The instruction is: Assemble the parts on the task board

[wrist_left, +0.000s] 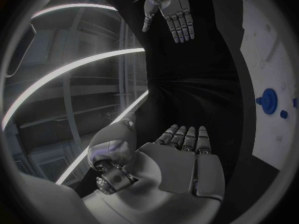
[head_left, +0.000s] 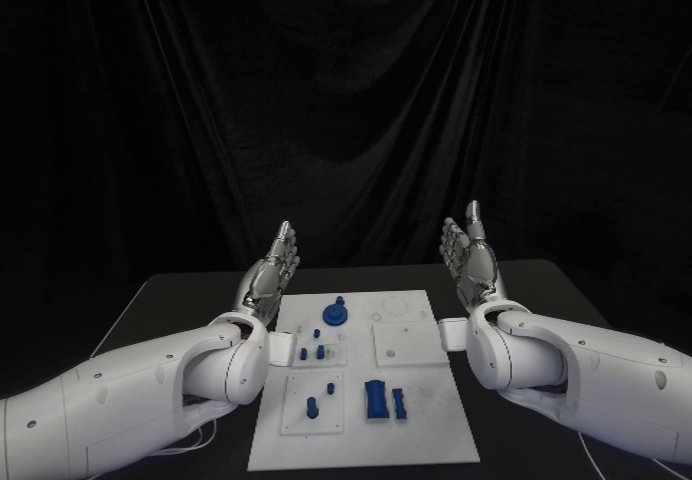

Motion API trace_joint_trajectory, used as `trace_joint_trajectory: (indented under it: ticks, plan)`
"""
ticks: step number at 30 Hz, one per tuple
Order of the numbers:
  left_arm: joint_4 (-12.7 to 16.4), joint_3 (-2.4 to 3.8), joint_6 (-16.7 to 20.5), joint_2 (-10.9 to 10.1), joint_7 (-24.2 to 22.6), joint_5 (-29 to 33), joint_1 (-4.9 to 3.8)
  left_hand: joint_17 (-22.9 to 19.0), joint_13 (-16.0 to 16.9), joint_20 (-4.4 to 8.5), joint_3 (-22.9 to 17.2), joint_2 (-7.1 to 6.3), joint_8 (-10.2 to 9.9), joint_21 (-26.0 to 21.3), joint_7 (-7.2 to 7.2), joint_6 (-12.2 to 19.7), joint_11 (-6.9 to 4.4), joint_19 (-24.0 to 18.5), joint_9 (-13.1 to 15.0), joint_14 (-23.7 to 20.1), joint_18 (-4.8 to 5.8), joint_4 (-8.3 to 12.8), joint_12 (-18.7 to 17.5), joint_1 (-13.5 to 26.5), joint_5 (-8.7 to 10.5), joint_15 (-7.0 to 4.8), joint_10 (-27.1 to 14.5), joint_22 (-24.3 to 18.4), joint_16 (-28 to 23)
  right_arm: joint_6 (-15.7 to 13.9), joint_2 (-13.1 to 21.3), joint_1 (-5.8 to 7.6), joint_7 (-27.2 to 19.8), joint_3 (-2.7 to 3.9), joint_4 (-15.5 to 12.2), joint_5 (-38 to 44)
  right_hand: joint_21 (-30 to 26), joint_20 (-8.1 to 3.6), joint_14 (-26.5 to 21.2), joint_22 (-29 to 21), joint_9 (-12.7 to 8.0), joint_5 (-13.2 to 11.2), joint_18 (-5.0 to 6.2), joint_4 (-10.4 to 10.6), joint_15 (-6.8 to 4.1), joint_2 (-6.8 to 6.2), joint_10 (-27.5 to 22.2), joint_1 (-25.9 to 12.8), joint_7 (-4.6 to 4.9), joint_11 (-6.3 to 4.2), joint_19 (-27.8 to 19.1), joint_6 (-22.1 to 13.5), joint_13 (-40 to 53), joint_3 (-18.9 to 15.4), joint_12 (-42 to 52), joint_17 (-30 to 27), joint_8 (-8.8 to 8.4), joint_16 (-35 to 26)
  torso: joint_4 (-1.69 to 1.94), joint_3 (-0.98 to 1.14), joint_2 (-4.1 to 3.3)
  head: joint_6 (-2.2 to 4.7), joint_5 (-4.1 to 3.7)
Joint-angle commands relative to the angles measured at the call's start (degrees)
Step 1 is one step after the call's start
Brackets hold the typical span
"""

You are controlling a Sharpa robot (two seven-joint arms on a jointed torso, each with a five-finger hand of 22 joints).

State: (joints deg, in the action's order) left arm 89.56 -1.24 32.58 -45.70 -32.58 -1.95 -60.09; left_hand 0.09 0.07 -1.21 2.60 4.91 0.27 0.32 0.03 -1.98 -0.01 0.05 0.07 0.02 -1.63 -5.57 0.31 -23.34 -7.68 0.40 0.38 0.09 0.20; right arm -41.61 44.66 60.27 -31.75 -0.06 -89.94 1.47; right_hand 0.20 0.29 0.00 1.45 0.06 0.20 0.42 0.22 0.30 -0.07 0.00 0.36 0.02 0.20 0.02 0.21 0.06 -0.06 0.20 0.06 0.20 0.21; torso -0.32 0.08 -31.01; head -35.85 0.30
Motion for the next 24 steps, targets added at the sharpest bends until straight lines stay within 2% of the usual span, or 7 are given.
trace_joint_trajectory:
  ticks: [1,5,7,8,24]
  plan:
    - [0.3,0.64,9.7,0.6,2.3,1.7,-0.07,-0.1,-0.1,1.21,-2.6,-4.91,-0.3,-0.3,-0.03,2.0,0.01,0.0,-0.1,0.0,1.63,5.6,-0.3,7.4,2.45,-0.4,-0.4,-0.1,-0.2,-2.5,0.0,-0.11,2.0,0.06,0.0,-1.5,-0.2,-0.29,0.0,-1.4,-0.1,-0.2,-0.42,-0.2,-0.3,0.07,0.0,-0.4,-0.02,-0.2,0.0,-0.2,-0.1,0.1,-0.2,-0.1,-0.2,-0.2,0.3,-0.08,-0.16,1.3,-0.27]
    - [0.4,1.21,11.5,1.0,2.8,1.9,-0.07,-0.1,-0.1,1.21,-2.6,-4.91,-0.3,-0.3,-0.03,2.0,0.01,0.0,-0.1,0.0,1.63,5.6,-0.3,10.0,3.27,-0.4,-0.4,-0.1,-0.2,-2.5,0.0,-0.11,2.0,0.06,0.0,-1.5,-0.2,-0.29,0.0,-1.4,-0.1,-0.2,-0.42,-0.2,-0.3,0.07,0.0,-0.4,-0.02,-0.2,0.0,-0.2,-0.1,0.1,-0.2,-0.1,-0.2,-0.2,0.32,-0.08,-0.17,1.47,-0.3]
    - [0.4,1.24,11.5,1.0,2.8,1.9,-0.07,-0.1,-0.1,1.21,-2.6,-4.91,-0.3,-0.3,-0.03,2.0,0.01,0.0,-0.1,0.0,1.63,5.6,-0.3,11.0,3.65,-0.4,-0.4,-0.1,-0.2,-2.5,0.0,-0.11,2.0,0.06,0.0,-1.5,-0.2,-0.29,0.0,-1.4,-0.1,-0.2,-0.42,-0.2,-0.3,0.07,0.0,-0.4,-0.02,-0.2,0.0,-0.2,-0.1,0.1,-0.2,-0.1,-0.2,-0.2,0.32,-0.08,-0.17,1.47,-0.3]
    - [0.4,1.24,11.5,1.0,2.8,1.9,-0.07,-0.1,-0.1,1.21,-2.6,-4.91,-0.3,-0.3,-0.03,2.0,0.01,0.0,-0.1,0.0,1.63,5.6,-0.3,11.4,7.68,-0.4,-0.4,-0.1,-0.2,-2.5,0.0,-0.11,2.0,0.06,0.0,-1.5,-0.2,-0.29,0.0,-1.4,-0.1,-0.2,-0.42,-0.2,-0.3,0.07,0.0,-0.4,-0.02,-0.2,0.0,-0.2,-0.1,0.1,-0.2,-0.1,-0.2,-0.2,0.32,-0.08,-0.17,1.47,-0.3]
    - [0.4,1.24,11.5,1.0,2.8,1.9,-0.07,-0.1,-0.1,1.21,-2.6,-4.91,-0.3,-0.3,-0.03,2.0,0.01,0.0,-0.1,0.0,1.63,5.6,-0.3,17.8,7.68,-0.4,-0.4,-0.1,-0.2,-2.5,0.0,-0.11,2.0,0.06,0.0,-1.5,-0.2,-0.29,0.0,-1.4,-0.1,-0.2,-0.42,-0.2,-0.3,0.07,0.0,-0.4,-0.02,-0.2,0.0,-0.2,-0.1,0.1,-0.2,-0.1,-0.2,-0.2,0.32,-0.08,-0.17,1.47,-0.3]
